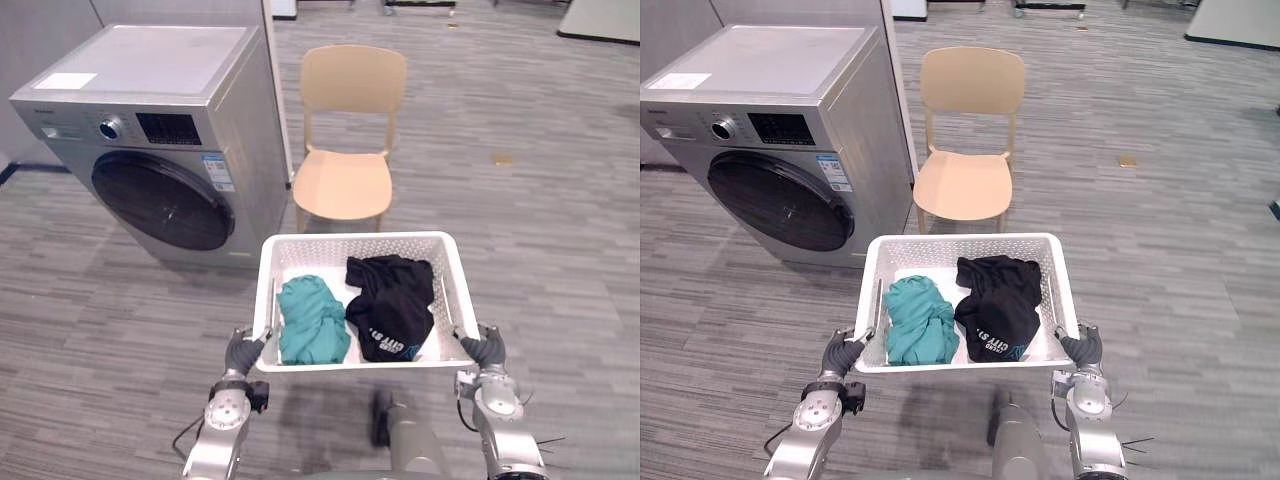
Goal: Pick up the laundry basket with both hands and put the clothes into the washing machine.
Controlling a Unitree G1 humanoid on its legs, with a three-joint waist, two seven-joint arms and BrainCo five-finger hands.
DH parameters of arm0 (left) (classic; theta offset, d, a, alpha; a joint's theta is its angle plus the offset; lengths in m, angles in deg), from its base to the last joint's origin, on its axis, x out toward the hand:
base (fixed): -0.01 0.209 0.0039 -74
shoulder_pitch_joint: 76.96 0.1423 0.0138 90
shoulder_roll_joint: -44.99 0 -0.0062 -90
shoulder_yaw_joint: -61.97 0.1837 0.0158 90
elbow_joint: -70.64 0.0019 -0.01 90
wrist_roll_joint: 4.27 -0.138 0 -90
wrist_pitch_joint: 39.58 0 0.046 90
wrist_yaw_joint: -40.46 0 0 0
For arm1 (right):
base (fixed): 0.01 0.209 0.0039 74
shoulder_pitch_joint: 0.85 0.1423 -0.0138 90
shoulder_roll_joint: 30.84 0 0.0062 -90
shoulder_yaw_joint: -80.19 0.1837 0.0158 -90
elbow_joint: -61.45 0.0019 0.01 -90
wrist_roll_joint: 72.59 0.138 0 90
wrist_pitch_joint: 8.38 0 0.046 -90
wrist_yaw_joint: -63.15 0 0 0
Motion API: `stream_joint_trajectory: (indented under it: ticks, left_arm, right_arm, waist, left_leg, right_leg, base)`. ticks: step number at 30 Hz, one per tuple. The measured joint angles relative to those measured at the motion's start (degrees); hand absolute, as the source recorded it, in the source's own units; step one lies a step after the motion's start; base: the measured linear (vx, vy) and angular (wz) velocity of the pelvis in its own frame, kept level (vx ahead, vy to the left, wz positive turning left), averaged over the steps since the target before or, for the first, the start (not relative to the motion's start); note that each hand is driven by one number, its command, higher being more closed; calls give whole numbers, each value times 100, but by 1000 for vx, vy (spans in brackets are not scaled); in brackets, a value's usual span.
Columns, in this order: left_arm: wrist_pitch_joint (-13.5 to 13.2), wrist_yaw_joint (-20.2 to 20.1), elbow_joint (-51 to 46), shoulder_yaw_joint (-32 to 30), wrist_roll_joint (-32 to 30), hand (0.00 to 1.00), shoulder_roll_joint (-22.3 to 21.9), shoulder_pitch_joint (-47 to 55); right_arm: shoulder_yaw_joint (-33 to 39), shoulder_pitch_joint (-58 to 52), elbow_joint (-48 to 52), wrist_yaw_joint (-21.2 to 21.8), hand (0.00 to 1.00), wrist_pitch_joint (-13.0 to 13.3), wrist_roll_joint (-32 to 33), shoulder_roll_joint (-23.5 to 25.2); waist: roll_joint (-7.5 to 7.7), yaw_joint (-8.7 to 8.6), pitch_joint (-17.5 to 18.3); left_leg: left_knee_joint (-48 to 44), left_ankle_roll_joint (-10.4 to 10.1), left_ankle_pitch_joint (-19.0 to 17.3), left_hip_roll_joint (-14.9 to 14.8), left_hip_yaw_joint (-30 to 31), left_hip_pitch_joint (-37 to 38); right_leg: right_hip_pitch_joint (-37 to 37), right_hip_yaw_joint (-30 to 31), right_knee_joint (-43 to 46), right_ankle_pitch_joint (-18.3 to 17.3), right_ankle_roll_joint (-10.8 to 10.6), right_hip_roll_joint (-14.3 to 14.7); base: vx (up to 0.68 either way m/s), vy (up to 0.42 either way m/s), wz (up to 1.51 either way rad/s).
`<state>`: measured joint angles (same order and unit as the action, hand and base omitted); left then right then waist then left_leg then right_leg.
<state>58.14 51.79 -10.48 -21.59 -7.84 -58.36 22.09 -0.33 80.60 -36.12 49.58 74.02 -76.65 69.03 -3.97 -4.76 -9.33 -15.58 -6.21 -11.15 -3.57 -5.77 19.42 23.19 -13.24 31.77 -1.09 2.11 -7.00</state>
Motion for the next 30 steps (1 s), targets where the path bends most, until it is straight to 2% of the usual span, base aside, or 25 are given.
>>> stream_joint_trajectory:
  ticks: [1, 2, 3, 4, 5, 7, 9, 10, 11, 12, 13, 14, 15, 17, 18, 19, 20, 21, 22, 24, 26, 27, 28, 29, 30]
  left_arm:
    - [-23, -2, -83, -32, -6, 100, -76, 269]
    - [-43, -1, -140, -56, -6, 100, -77, 410]
    - [-64, -1, -160, -87, -1, 100, -142, 593]
    - [-72, -4, -174, -63, 8, 100, -194, 637]
    - [-72, -1, -181, -72, 8, 100, -165, 593]
    - [-82, -7, -186, -85, 16, 100, -127, 603]
    - [-86, -30, -196, -89, 16, 100, -108, 624]
    - [-86, -32, -208, -102, 16, 100, -110, 625]
    - [-85, -42, -217, -134, 14, 100, -144, 627]
    - [-85, -102, -222, -155, 12, 100, -199, 630]
    - [-81, -118, -222, -155, 10, 100, -219, 634]
    - [-79, -117, -227, -167, 9, 100, -157, 629]
    - [-76, -118, -280, -169, -2, 100, -116, 590]
    - [-76, -118, -312, -175, -7, 100, -122, 574]
    - [-69, -118, -312, -181, -11, 100, -121, 612]
    - [-51, -117, -312, -190, -64, 100, -74, 659]
    - [-45, -117, -312, -188, -64, 100, -26, 671]
    - [-30, -116, -312, -191, -73, 100, 40, 678]
    - [-18, -106, -312, -211, -117, 100, 106, 707]
    - [-15, -74, -312, -222, -121, 100, 229, 737]
    - [-15, -43, -289, -221, -120, 100, 318, 722]
    - [-15, -12, -209, -213, -125, 100, 322, 689]
    - [-14, -1, -190, -210, -149, 100, 334, 690]
    - [-16, 2, -10, -202, -187, 100, 357, 626]
    - [-8, 3, 219, -188, -190, 100, 225, 546]
  right_arm:
    - [-47, -134, 6, 19, 100, 0, 5, 9]
    - [-88, -189, 89, 18, 100, -3, 6, 48]
    - [-154, -253, 240, 17, 100, 4, 8, -13]
    - [-153, -231, 326, 2, 100, 30, 46, -75]
    - [-153, -224, 340, -21, 100, 22, 78, -37]
    - [-161, -213, 355, -21, 100, 20, 129, 36]
    - [-156, -177, 370, -21, 100, 21, 126, 49]
    - [-153, -151, 369, -21, 100, 20, 125, 42]
    - [-153, -93, 366, -21, 100, 20, 124, 3]
    - [-155, -70, 354, -21, 100, 23, 125, -71]
    - [-158, -50, 234, -20, 100, 31, 125, -102]
    - [-166, -21, 109, -22, 100, 27, 127, -26]
    - [-151, -38, 59, -21, 100, 24, 124, 21]
    - [-150, -46, 19, -17, 100, 29, 125, 10]
    - [-153, -10, -47, -10, 100, 29, 120, 20]
    - [-171, 60, -193, 14, 100, 29, 100, 49]
    - [-181, 86, -271, 16, 100, 30, 94, 72]
    - [-221, 78, -395, 15, 100, 29, 46, 108]
    - [-282, 81, -547, 16, 100, 29, 22, 136]
    - [-419, 75, -592, 21, 100, 31, -8, 134]
    - [-494, 114, -595, 21, 100, 37, -10, 115]
    - [-501, 131, -642, 16, 100, 36, -14, 114]
    - [-506, 130, -688, 5, 100, 36, -20, 130]
    - [-524, 135, -843, 3, 100, 38, -20, 109]
    - [-513, 180, -1060, 2, 100, 38, -18, 23]
  waist:
    - [-129, -13, 45]
    - [-105, -54, 30]
    - [-277, 48, 37]
    - [-535, 199, 19]
    - [-454, 305, -54]
    - [-255, 430, -169]
    - [-29, 573, -201]
    - [7, 582, -216]
    - [48, 585, -233]
    - [-6, 577, -214]
    - [35, 585, -215]
    - [165, 579, -176]
    - [222, 533, -128]
    - [223, 567, -122]
    - [223, 573, -122]
    - [248, 568, -125]
    - [272, 551, -119]
    - [276, 519, -120]
    - [265, 509, -120]
    - [277, 489, -90]
    - [313, 485, -69]
    - [334, 455, -56]
    - [404, 450, -20]
    - [476, 410, -6]
    - [321, 406, 53]
  left_leg:
    - [-1271, 17, 350, -256, -108, -259]
    - [-2186, 56, 807, -387, -168, -560]
    - [-3446, 165, 1417, -754, -238, -1099]
    - [-4942, 304, 1066, -1265, -215, -1951]
    - [-5509, 557, 578, -1418, -266, -2598]
    - [-5232, 658, 66, -1386, -456, -3048]
    - [-3580, 531, -349, -1060, -578, -3582]
    - [-3005, 503, -338, -924, -515, -3676]
    - [-1760, 301, -187, -610, -324, -3701]
    - [-534, 138, 361, -420, -113, -3612]
    - [-346, 463, 993, -316, -212, -3412]
    - [-321, 553, 956, -183, -305, -3318]
    - [-616, 775, 727, -71, -398, -3364]
    - [-1163, 920, 198, -29, -571, -3411]
    - [-1241, 961, -15, 1, -683, -3293]
    - [-1166, 1023, -198, 104, -865, -2989]
    - [-1107, 1041, -213, 177, -886, -2870]
    - [-950, 1055, -221, 270, -920, -2591]
    - [-719, 1061, -225, 299, -936, -2271]
    - [-378, 1059, -224, 301, -935, -1967]
    - [-212, 1034, -210, 303, -891, -1870]
    - [-213, 957, -198, 310, -839, -1870]
    - [-231, 895, -202, 360, -833, -1881]
    - [-283, 753, -295, 453, -665, -1817]
    - [-282, 720, -307, 348, -541, -1806]
  right_leg:
    - [-444, -244, -329, -78, 16, 286]
    - [-731, -406, -524, -330, 361, 367]
    - [-1077, -378, -797, -539, 261, 610]
    - [-1414, -350, -1093, -620, 347, 977]
    - [-1796, -255, -1364, -728, 510, 1091]
    - [-2356, -64, -1781, -724, 499, 1066]
    - [-2908, 172, -2268, -760, 423, 949]
    - [-2998, 231, -2334, -797, 360, 894]
    - [-3150, 359, -2412, -896, 187, 759]
    - [-3303, 499, -2467, -1021, -48, 682]
    - [-3473, 639, -2540, -1112, -218, 586]
    - [-3556, 717, -2589, -1138, -279, 445]
    - [-3612, 757, -2587, -1135, -381, 225]
    - [-3507, 963, -2107, -1274, -739, 28]
    - [-3302, 1038, -1499, -1393, -936, -50]
    - [-2578, 1203, 144, -1411, -1261, -300]
    - [-2303, 1239, 771, -1428, -1374, -419]
    - [-1888, 1156, 1698, -1442, -1366, -555]
    - [-1622, 977, 2029, -1502, -1233, -610]
    - [-1274, 681, 1773, -1636, -989, -598]
    - [-957, 561, 1063, -1690, -887, -521]
    - [-917, 586, 65, -1520, -835, -398]
    - [-968, 600, -463, -1157, -770, -357]
    - [-1027, 681, -853, -367, -666, -394]
    - [-1139, 631, -1011, -301, -623, -295]
  base:
    - [377, -297, 38]
    - [362, -308, -19]
    - [506, -189, -64]
    - [664, -102, -79]
    - [550, -32, -52]
    - [493, -31, -32]
    - [627, 31, -42]
    - [515, 168, -43]
    - [501, 225, -49]
    - [605, 285, -59]
    - [408, 221, -47]
    - [427, 215, -26]
    - [527, 268, -21]
    - [534, 289, -35]
    - [480, 286, -57]
    - [373, 212, -50]
    - [432, 211, -33]
    - [339, 111, -9]
    - [323, 89, -6]
    - [254, 34, -4]
    - [264, -38, 15]
    - [261, -92, 28]
    - [233, -123, 44]
    - [237, -107, 40]
    - [249, -81, 26]
